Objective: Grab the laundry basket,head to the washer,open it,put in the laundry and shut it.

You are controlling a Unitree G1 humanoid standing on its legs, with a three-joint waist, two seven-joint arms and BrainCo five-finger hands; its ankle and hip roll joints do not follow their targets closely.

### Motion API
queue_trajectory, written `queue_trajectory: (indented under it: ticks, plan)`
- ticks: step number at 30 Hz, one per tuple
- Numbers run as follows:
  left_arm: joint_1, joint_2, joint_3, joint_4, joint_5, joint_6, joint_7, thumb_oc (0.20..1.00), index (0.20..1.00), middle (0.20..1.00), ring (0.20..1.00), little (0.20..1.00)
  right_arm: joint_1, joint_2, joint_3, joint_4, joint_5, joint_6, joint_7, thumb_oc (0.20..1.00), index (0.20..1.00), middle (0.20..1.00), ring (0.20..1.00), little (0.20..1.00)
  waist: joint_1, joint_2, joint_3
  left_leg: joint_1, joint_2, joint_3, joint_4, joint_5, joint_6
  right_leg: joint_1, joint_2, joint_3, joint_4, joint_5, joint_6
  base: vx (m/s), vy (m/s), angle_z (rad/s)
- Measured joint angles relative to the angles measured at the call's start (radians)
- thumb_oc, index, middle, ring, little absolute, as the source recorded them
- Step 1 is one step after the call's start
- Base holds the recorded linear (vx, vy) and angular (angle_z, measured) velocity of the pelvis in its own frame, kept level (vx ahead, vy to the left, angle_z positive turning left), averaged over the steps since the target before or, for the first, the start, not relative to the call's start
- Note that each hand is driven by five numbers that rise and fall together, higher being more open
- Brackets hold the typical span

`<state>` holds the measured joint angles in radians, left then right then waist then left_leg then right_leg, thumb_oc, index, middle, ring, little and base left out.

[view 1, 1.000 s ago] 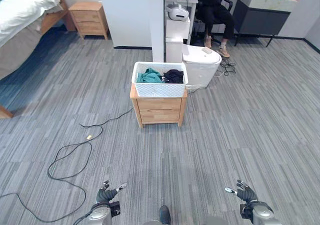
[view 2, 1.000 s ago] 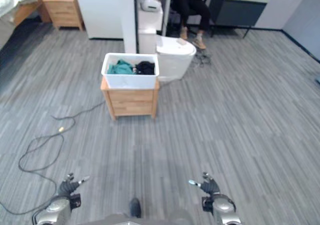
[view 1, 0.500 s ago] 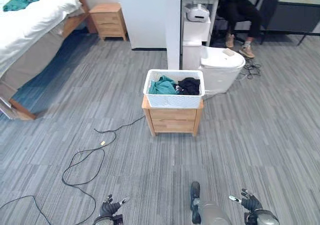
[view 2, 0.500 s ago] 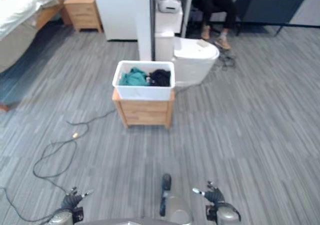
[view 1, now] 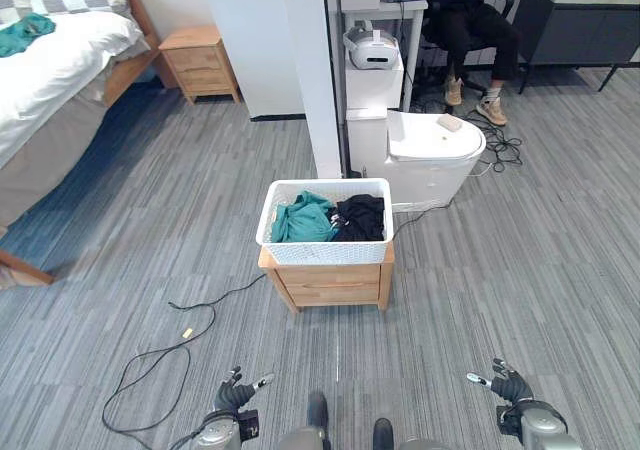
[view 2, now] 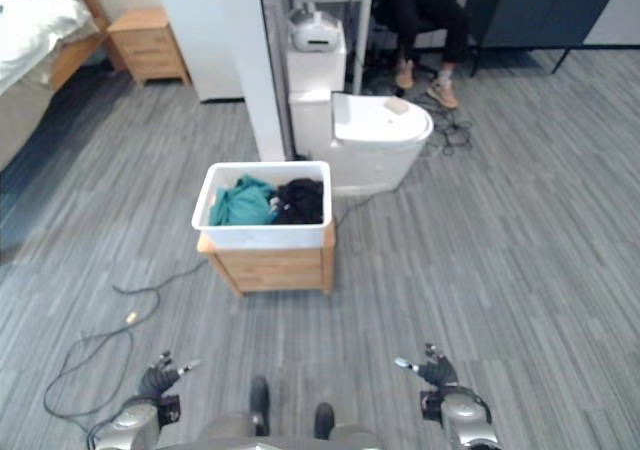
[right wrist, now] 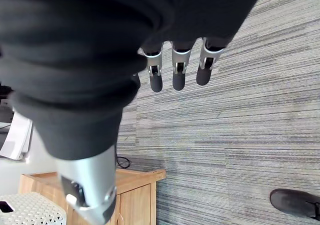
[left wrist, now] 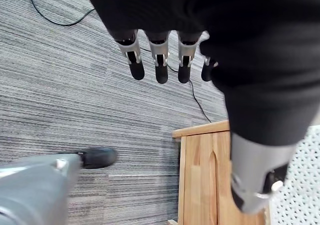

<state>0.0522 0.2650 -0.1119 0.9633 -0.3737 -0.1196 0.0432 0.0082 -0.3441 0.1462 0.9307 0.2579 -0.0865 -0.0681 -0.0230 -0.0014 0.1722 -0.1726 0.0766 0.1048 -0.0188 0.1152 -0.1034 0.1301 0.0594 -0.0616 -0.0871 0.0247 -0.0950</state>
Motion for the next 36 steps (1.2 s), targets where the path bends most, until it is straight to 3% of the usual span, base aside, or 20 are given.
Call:
queue_trajectory:
  ticks: [2, 5, 6, 7, 8, 10, 12, 14, 17, 20, 21, 24, 25, 27, 30, 36]
  plan:
    - [0.02, 0.0, 0.001, 0.016, 0.0, 0.0, 0.001, 1.0, 1.0, 1.0, 1.0, 1.0, 0.019, -0.004, -0.001, 0.016, 0.0, 0.001, 0.0, 1.0, 1.0, 1.0, 1.0, 1.0, 0.005, 0.016, -0.007, -0.015, 0.007, -0.001, -0.005, 0.037, -0.002, 0.046, 0.001, 0.02, 0.006, -0.031, 0.005, 0.32, 0.19, -0.36]
    - [0.029, -0.003, 0.002, 0.036, 0.0, 0.003, 0.002, 1.0, 1.0, 1.0, 1.0, 1.0, 0.023, -0.009, -0.008, 0.031, -0.002, 0.002, 0.0, 1.0, 1.0, 1.0, 1.0, 1.0, 0.021, 0.041, -0.022, 0.066, 0.015, 0.032, -0.043, 0.04, 0.02, 0.087, -0.011, 0.086, 0.008, -0.076, 0.057, 0.2, 0.159, -0.5]
    - [0.032, -0.003, 0.002, 0.035, 0.0, 0.003, 0.002, 1.0, 1.0, 1.0, 1.0, 1.0, 0.03, -0.01, -0.008, 0.029, -0.002, 0.001, 0.0, 1.0, 1.0, 1.0, 1.0, 1.0, 0.019, 0.054, -0.03, 0.08, 0.01, 0.046, -0.058, 0.09, 0.066, 0.095, -0.016, 0.086, 0.018, -0.089, 0.074, 0.22, 0.249, -0.25]
    - [0.016, 0.004, 0.002, 0.033, 0.001, 0.0, 0.004, 1.0, 1.0, 1.0, 1.0, 1.0, 0.031, 0.004, -0.003, 0.029, -0.003, 0.002, 0.001, 1.0, 1.0, 1.0, 1.0, 1.0, 0.0, 0.025, -0.023, 0.108, -0.026, 0.055, -0.062, 0.09, 0.122, 0.095, -0.057, 0.071, 0.067, -0.111, 0.104, 0.18, 0.254, -0.05]
    - [0.009, 0.006, 0.001, 0.033, 0.001, -0.001, 0.005, 1.0, 1.0, 1.0, 1.0, 1.0, 0.03, 0.014, -0.005, 0.03, -0.003, 0.002, 0.001, 1.0, 1.0, 1.0, 1.0, 1.0, 0.001, 0.014, -0.02, 0.122, -0.033, 0.072, -0.062, 0.077, 0.137, 0.082, -0.071, 0.072, 0.106, -0.125, 0.122, 0.14, 0.207, -0.32]
    - [0.011, 0.018, 0.0, 0.034, 0.001, -0.001, 0.005, 1.0, 1.0, 1.0, 1.0, 1.0, 0.003, 0.045, -0.002, 0.018, -0.003, -0.001, 0.004, 1.0, 1.0, 1.0, 1.0, 1.0, 0.009, -0.008, -0.028, 0.149, -0.043, 0.126, -0.062, 0.033, 0.153, -0.005, -0.103, 0.074, 0.287, -0.178, 0.176, 0.06, 0.118, -0.7]
    - [-0.017, 0.033, -0.002, 0.035, 0.003, -0.001, 0.005, 1.0, 1.0, 1.0, 1.0, 1.0, -0.005, 0.058, 0.015, 0.006, -0.003, -0.003, 0.006, 1.0, 1.0, 1.0, 1.0, 1.0, -0.001, -0.035, -0.03, 0.164, -0.074, 0.133, -0.062, 0.014, 0.162, -0.054, -0.148, 0.068, 0.39, -0.201, 0.205, 0.08, 0.114, -0.22]
    - [-0.033, 0.044, -0.002, 0.02, 0.003, -0.003, 0.009, 1.0, 1.0, 1.0, 1.0, 1.0, -0.008, 0.062, 0.022, 0.004, -0.004, 0.0, 0.008, 1.0, 1.0, 1.0, 1.0, 1.0, 0.005, -0.034, -0.025, 0.179, -0.087, 0.138, -0.062, -0.008, 0.176, -0.083, -0.178, 0.062, 0.427, -0.2, 0.207, 0.13, 0.097, -0.12]
    - [-0.04, 0.07, 0.004, 0.015, 0.003, -0.004, 0.012, 1.0, 1.0, 1.0, 1.0, 1.0, -0.011, 0.063, 0.023, -0.022, -0.005, -0.001, 0.008, 1.0, 1.0, 1.0, 1.0, 1.0, -0.001, -0.029, -0.023, 0.198, -0.089, 0.14, -0.068, -0.039, 0.178, -0.14, -0.198, 0.04, 0.393, -0.198, 0.209, 0.17, 0.042, -0.09]
    - [-0.025, 0.077, 0.031, 0.015, 0.001, -0.003, 0.024, 1.0, 1.0, 1.0, 1.0, 1.0, 0.0, 0.056, 0.026, -0.058, -0.005, 0.001, 0.007, 1.0, 1.0, 1.0, 1.0, 1.0, -0.009, -0.025, -0.02, 0.197, -0.092, 0.121, -0.069, -0.041, 0.177, -0.219, -0.182, 0.039, 0.272, -0.167, 0.242, 0.13, -0.015, 0.18]
    - [-0.016, 0.077, 0.04, 0.013, 0.0, -0.003, 0.025, 1.0, 1.0, 1.0, 1.0, 1.0, 0.003, 0.055, 0.027, -0.066, -0.007, 0.001, 0.006, 1.0, 1.0, 1.0, 1.0, 1.0, -0.011, -0.027, -0.019, 0.196, -0.094, 0.113, -0.069, -0.04, 0.174, -0.229, -0.178, 0.038, 0.251, -0.14, 0.246, 0.12, -0.08, 0.57]
    - [0.02, 0.075, 0.042, -0.047, 0.0, -0.004, 0.03, 1.0, 1.0, 1.0, 1.0, 1.0, 0.026, 0.045, 0.028, -0.117, -0.021, 0.004, 0.004, 1.0, 1.0, 1.0, 1.0, 1.0, -0.003, -0.031, -0.02, 0.227, -0.103, 0.091, -0.069, -0.041, 0.162, -0.205, -0.183, 0.032, 0.232, -0.038, 0.217, 0.09, -0.057, 0.36]
    - [0.063, 0.073, 0.044, -0.082, 0.0, -0.003, 0.033, 1.0, 1.0, 1.0, 1.0, 1.0, 0.03, 0.034, 0.028, -0.185, -0.025, 0.003, 0.005, 1.0, 1.0, 1.0, 1.0, 1.0, 0.003, -0.011, -0.024, 0.232, -0.09, 0.075, -0.068, -0.044, 0.14, -0.176, -0.171, 0.013, 0.193, -0.011, 0.202, 0.15, -0.085, 0.11]
    - [0.124, 0.064, 0.079, -0.176, -0.008, 0.0, 0.04, 1.0, 1.0, 1.0, 1.0, 1.0, 0.044, -0.006, 0.043, -0.329, -0.059, 0.014, 0.006, 1.0, 1.0, 1.0, 1.0, 1.0, 0.013, 0.013, -0.021, 0.228, -0.071, 0.072, -0.068, -0.041, 0.119, -0.156, -0.149, 0.005, 0.143, 0.005, 0.191, 0.08, -0.051, 0.03]
    - [0.137, 0.063, 0.1, -0.228, -0.017, -0.005, 0.052, 1.0, 1.0, 1.0, 1.0, 1.0, 0.025, -0.053, 0.062, -0.416, -0.102, -0.014, 0.006, 1.0, 1.0, 1.0, 1.0, 1.0, 0.02, 0.024, -0.027, 0.23, -0.049, 0.067, -0.065, -0.039, 0.097, -0.126, -0.125, -0.005, 0.081, 0.036, 0.175, 0.04, -0.047, 0.02]
    - [0.033, 0.064, 0.102, -0.235, -0.019, -0.01, 0.088, 1.0, 1.0, 1.0, 1.0, 1.0, -0.052, -0.095, 0.107, -0.442, -0.132, -0.01, 0.006, 1.0, 1.0, 1.0, 1.0, 1.0, 0.026, 0.024, -0.03, 0.221, -0.032, 0.047, -0.063, -0.034, 0.089, -0.09, -0.104, -0.028, 0.008, 0.067, 0.161, -0.03, -0.036, 0.08]
